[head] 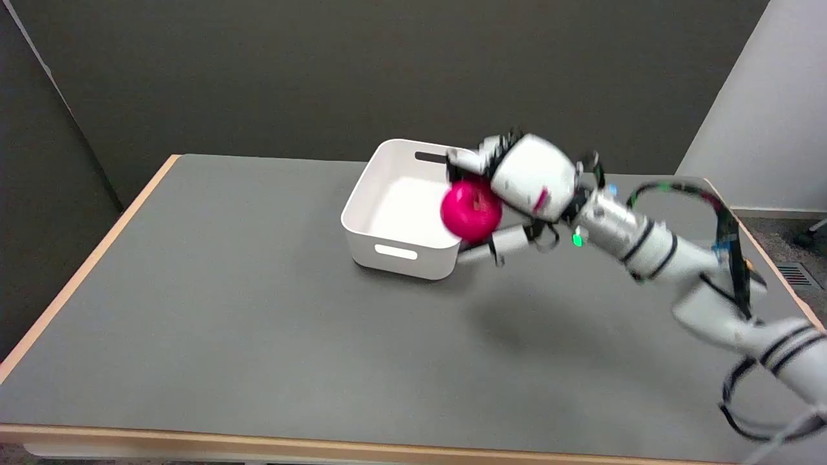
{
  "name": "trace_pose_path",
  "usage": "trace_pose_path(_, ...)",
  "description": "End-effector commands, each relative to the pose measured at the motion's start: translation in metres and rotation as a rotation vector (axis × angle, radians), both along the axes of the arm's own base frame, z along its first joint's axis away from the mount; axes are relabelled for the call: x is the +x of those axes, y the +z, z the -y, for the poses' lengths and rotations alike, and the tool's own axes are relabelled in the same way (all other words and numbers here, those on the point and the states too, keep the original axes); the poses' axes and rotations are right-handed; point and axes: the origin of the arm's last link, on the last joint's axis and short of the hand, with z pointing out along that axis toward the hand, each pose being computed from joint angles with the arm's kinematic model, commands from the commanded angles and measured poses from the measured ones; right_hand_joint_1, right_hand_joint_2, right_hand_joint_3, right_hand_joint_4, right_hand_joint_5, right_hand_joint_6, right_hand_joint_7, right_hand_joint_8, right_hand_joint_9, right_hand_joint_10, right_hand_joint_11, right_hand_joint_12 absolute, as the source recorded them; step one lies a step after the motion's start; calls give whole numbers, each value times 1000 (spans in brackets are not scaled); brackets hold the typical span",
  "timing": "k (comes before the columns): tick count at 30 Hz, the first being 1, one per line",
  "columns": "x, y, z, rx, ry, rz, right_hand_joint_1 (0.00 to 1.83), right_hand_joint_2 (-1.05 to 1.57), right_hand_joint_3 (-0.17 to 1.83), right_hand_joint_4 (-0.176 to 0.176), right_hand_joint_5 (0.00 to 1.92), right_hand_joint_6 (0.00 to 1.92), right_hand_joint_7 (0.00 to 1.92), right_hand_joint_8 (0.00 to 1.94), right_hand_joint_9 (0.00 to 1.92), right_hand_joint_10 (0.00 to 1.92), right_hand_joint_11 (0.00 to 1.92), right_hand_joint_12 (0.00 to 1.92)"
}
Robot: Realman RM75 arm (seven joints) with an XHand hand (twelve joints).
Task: Place the red apple into the white box.
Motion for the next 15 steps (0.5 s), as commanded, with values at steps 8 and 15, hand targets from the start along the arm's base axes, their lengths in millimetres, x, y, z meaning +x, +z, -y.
trace_pose_path(8, 44, -41, 188, -185, -82, -186, 1185, 975, 543, -83, 655, 1498, 906, 1372, 947, 1680, 856, 1803)
trace_pose_path(15, -7, -44, 201, -257, -244, -187, 1185, 995, 516, -96, 645, 1485, 895, 1403, 914, 1679, 817, 1812)
